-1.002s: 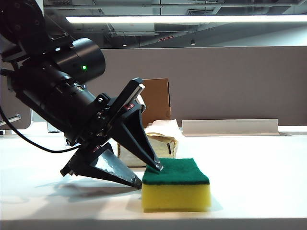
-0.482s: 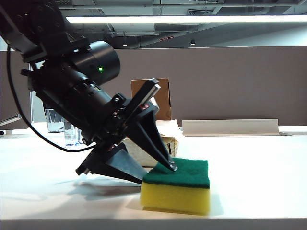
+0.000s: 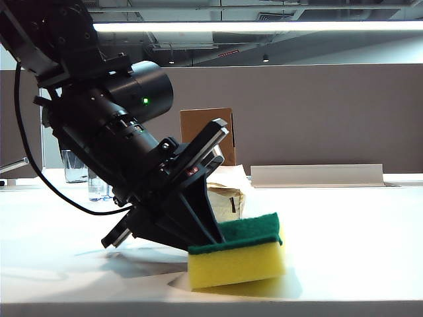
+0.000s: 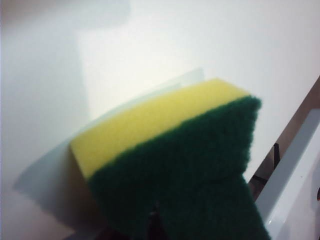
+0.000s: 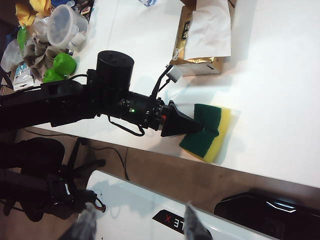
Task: Move the sponge from right to left to wipe the table, avoiding obstacles on the table, and finally reaching the bottle of mineral water.
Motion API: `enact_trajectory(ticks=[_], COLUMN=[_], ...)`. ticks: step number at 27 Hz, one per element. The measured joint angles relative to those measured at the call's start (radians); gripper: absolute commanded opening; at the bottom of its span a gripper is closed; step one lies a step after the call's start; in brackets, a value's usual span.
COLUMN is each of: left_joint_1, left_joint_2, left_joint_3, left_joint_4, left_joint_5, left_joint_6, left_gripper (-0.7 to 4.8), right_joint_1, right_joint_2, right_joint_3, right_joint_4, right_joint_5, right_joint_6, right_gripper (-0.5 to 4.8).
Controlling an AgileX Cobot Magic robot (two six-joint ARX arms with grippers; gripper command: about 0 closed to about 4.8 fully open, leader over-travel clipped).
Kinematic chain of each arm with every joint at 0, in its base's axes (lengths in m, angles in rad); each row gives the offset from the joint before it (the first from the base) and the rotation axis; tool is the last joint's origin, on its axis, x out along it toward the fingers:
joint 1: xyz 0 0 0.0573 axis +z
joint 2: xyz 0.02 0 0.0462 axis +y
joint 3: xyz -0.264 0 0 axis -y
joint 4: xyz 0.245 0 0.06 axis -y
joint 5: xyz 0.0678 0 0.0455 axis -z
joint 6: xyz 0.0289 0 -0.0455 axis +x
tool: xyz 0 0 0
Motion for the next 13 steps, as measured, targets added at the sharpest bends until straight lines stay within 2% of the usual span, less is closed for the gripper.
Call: enact_trajectory(ticks=[8, 13], left_joint_1=[0.003, 0.047], left_joint_2=[-0.021, -0.040], left_joint_3=[0.001, 0.000], left_joint_4=[-0.044, -0.101], left_joint_5=[-0.048, -0.052], left_joint_6=[0.046, 0.088], left_gripper=[-0.05, -0.05], right_joint_1=[0.000, 0.000], right_joint_2=[0.000, 0.000], right_joint_3=[0.001, 0.001], right_joint_4=[0.000, 0.000], right_joint_5=[0.000, -0.017], right_joint_6=[0.000, 0.000], right_gripper=[2.28, 2.28])
